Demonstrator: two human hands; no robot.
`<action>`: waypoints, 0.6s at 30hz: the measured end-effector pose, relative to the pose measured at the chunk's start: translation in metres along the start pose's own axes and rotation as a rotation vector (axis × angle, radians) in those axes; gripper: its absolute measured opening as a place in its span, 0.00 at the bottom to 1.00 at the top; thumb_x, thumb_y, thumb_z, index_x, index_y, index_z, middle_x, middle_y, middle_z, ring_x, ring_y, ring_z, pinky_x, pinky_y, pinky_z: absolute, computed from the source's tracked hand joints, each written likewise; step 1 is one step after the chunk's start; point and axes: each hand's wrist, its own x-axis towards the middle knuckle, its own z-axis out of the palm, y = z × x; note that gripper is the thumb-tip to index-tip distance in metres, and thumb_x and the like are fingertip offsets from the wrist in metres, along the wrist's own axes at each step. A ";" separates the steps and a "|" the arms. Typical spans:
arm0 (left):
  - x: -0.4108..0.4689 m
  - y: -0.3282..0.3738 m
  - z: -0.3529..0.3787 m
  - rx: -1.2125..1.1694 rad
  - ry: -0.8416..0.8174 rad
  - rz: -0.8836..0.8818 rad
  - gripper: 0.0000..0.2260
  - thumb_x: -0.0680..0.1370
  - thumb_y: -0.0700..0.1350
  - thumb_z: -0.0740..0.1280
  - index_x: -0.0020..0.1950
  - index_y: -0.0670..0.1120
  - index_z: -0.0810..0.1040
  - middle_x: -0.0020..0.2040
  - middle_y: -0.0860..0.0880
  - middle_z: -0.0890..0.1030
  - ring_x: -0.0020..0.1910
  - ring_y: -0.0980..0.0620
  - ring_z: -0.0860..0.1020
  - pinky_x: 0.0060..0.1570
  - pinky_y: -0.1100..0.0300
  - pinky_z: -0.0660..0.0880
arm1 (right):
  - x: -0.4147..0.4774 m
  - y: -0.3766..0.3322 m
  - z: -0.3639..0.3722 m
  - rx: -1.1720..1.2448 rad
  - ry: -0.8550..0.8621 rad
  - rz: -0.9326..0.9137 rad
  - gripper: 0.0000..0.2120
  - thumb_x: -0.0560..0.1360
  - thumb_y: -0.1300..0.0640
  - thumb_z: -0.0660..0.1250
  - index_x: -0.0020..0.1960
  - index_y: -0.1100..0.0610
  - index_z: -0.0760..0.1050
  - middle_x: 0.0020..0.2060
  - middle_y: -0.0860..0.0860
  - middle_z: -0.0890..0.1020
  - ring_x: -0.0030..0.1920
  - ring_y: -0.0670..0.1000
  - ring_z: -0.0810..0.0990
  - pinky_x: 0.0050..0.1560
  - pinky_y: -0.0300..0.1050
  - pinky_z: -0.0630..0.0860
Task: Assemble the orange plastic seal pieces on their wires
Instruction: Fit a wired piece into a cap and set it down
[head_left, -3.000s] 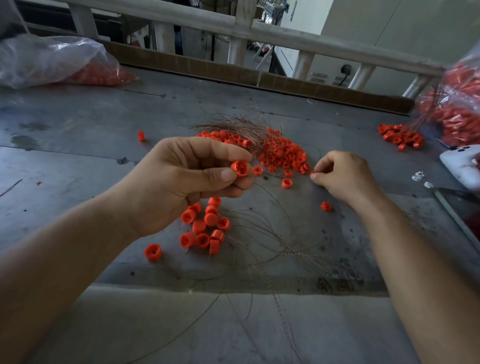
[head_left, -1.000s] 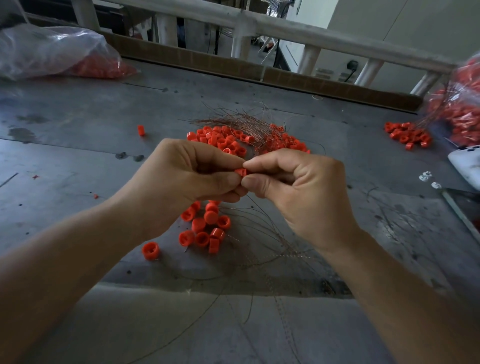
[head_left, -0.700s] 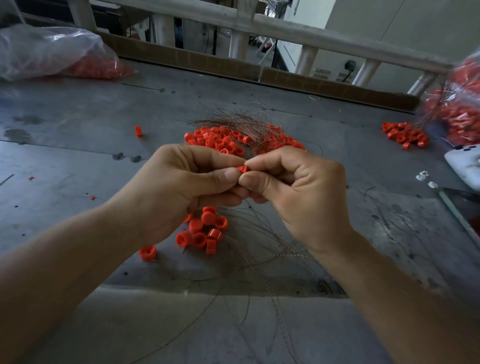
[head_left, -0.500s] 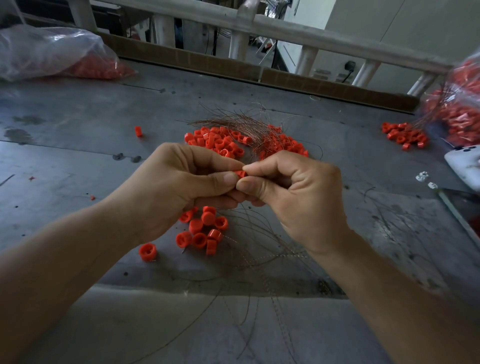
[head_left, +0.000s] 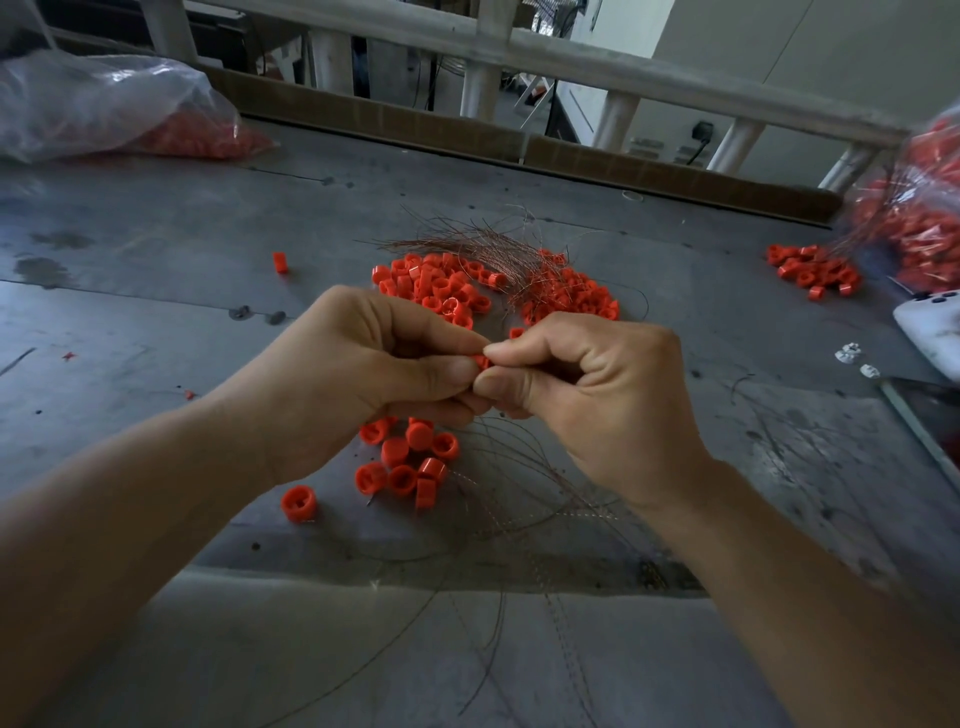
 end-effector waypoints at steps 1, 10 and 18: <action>0.000 0.000 0.000 -0.026 -0.001 -0.003 0.12 0.56 0.44 0.70 0.37 0.46 0.85 0.35 0.44 0.84 0.35 0.51 0.83 0.34 0.65 0.78 | 0.000 0.000 0.000 0.003 0.014 -0.002 0.09 0.65 0.60 0.72 0.43 0.63 0.81 0.36 0.46 0.80 0.36 0.42 0.81 0.37 0.35 0.79; 0.001 0.000 -0.004 -0.046 -0.043 -0.019 0.09 0.59 0.42 0.73 0.37 0.45 0.85 0.34 0.44 0.83 0.34 0.51 0.83 0.34 0.64 0.79 | 0.002 -0.004 -0.003 0.099 -0.039 0.099 0.08 0.63 0.55 0.72 0.42 0.55 0.79 0.35 0.44 0.80 0.36 0.43 0.81 0.37 0.37 0.79; 0.001 0.000 -0.011 -0.187 -0.176 -0.087 0.25 0.53 0.48 0.81 0.47 0.45 0.83 0.37 0.41 0.83 0.34 0.48 0.83 0.33 0.62 0.78 | 0.007 -0.006 -0.010 0.098 -0.291 0.160 0.16 0.65 0.49 0.67 0.53 0.46 0.75 0.39 0.42 0.76 0.43 0.42 0.77 0.44 0.37 0.75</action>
